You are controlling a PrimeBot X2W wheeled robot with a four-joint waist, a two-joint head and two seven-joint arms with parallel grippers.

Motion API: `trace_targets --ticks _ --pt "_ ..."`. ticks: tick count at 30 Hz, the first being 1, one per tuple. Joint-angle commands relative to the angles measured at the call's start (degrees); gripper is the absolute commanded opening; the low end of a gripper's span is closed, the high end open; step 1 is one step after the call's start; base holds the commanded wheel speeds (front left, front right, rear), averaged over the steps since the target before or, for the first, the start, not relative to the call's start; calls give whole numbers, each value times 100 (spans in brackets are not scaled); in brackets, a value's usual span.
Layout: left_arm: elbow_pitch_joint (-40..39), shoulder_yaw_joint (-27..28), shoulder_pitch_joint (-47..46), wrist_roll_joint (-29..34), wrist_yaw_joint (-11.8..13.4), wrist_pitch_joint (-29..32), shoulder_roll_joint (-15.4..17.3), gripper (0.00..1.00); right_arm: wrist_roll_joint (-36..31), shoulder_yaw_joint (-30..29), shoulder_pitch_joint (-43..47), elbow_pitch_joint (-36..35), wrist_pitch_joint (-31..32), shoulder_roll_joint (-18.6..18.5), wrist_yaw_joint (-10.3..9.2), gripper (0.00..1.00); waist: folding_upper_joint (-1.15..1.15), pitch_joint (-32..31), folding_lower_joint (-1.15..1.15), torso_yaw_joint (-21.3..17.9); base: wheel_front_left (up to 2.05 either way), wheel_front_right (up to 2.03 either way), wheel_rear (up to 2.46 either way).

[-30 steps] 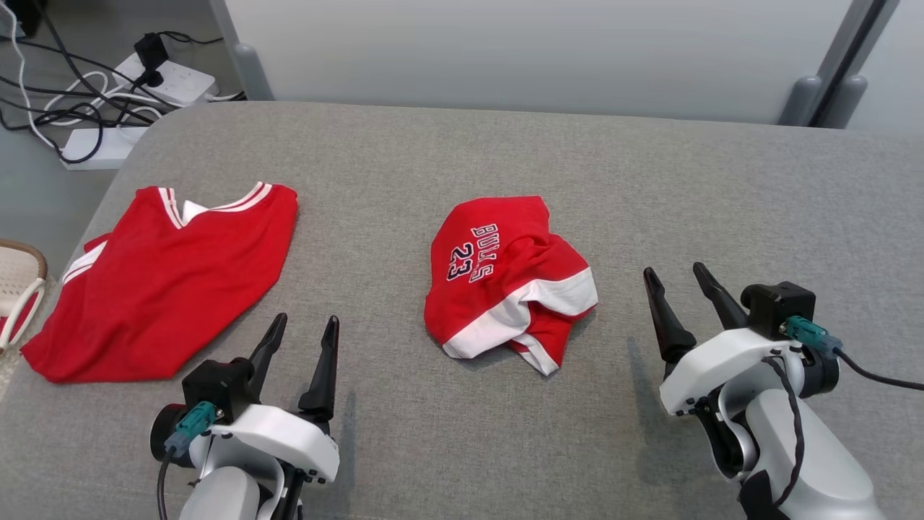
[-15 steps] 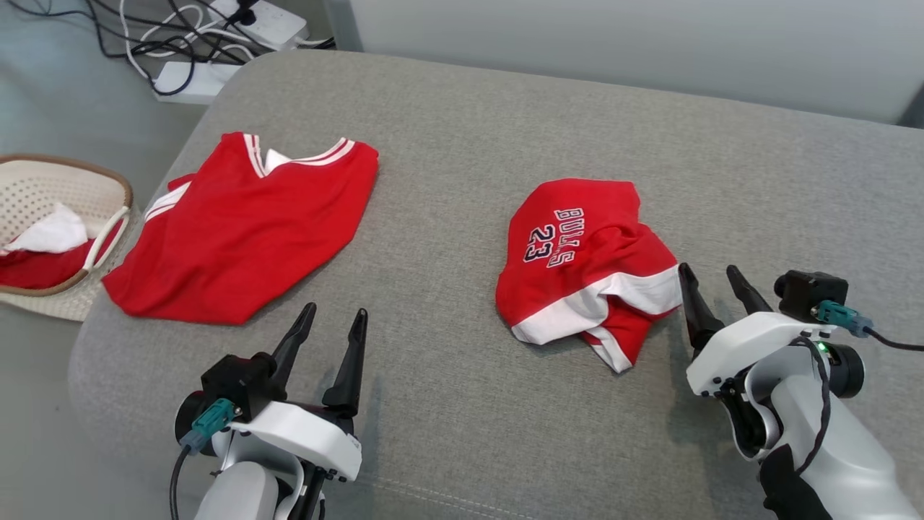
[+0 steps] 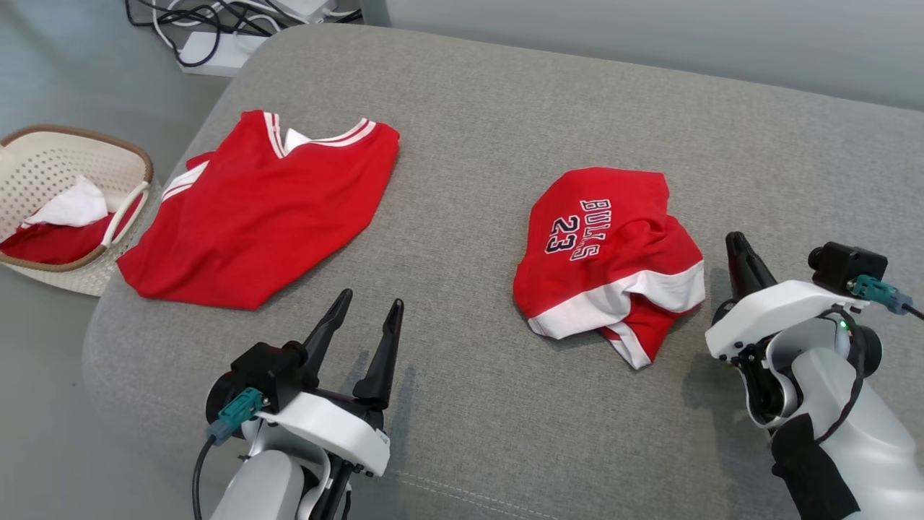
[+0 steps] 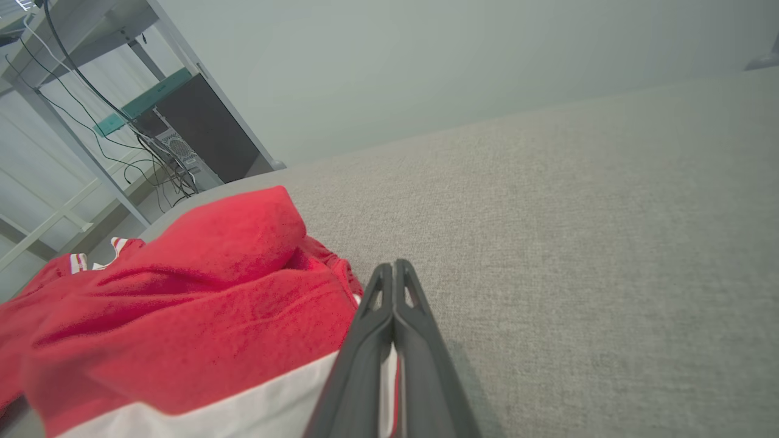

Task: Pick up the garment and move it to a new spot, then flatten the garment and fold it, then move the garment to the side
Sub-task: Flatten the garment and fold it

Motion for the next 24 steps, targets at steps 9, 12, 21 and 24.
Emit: trace_targets --ticks 9,12,21,24 --pt "249 -547 -430 -352 -40 -59 43 100 -133 170 126 -694 -78 -113 24 0 0 -69 0 -783 0 0 0" --pt "463 -663 -523 -417 -40 -59 43 100 -147 222 136 -720 -78 -91 24 21 0 -44 0 -952 0 0 0" --pt "556 -658 -782 -367 -40 -59 43 100 279 926 86 -799 -78 70 24 100 0 104 0 -1168 0 0 0" --pt "524 -650 -778 -335 -40 -59 42 100 504 1175 35 -726 -78 54 24 100 0 120 0 -985 0 0 0"
